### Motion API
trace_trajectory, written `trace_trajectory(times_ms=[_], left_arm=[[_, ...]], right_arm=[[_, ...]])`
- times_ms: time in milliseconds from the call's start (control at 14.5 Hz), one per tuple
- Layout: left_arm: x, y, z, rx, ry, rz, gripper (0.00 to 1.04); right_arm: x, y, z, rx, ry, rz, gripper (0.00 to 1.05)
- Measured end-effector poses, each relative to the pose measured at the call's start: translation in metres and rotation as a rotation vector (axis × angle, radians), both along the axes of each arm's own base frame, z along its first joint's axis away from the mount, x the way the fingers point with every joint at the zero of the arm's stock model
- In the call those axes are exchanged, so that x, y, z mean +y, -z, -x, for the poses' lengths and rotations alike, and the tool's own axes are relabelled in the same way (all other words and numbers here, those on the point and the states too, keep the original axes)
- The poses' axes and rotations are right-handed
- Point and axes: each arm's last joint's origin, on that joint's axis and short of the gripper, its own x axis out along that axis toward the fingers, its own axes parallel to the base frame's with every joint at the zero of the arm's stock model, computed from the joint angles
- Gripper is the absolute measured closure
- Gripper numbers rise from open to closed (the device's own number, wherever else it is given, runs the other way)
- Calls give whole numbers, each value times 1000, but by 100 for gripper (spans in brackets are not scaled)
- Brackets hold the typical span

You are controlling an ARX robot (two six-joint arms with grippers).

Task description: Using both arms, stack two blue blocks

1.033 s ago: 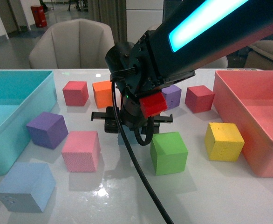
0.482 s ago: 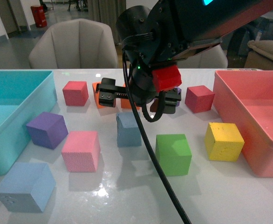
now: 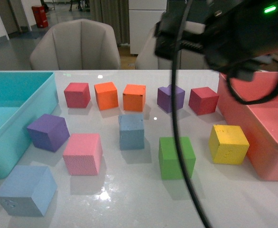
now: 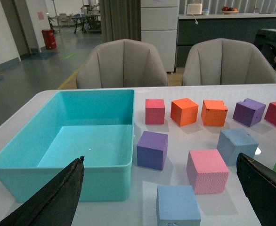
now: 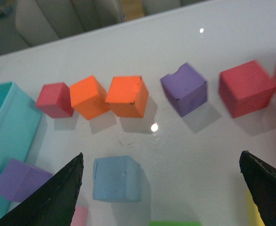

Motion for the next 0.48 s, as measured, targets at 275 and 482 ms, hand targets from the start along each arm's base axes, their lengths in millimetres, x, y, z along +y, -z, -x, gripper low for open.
trace_trajectory(times_ms=[275, 482], left_arm=[[0, 0, 0, 0, 0, 0, 7], [0, 0, 0, 0, 0, 0, 7]], right_arm=[[-63, -8, 93, -55, 29, 22, 6], [-83, -28, 134, -186, 45, 1, 7]])
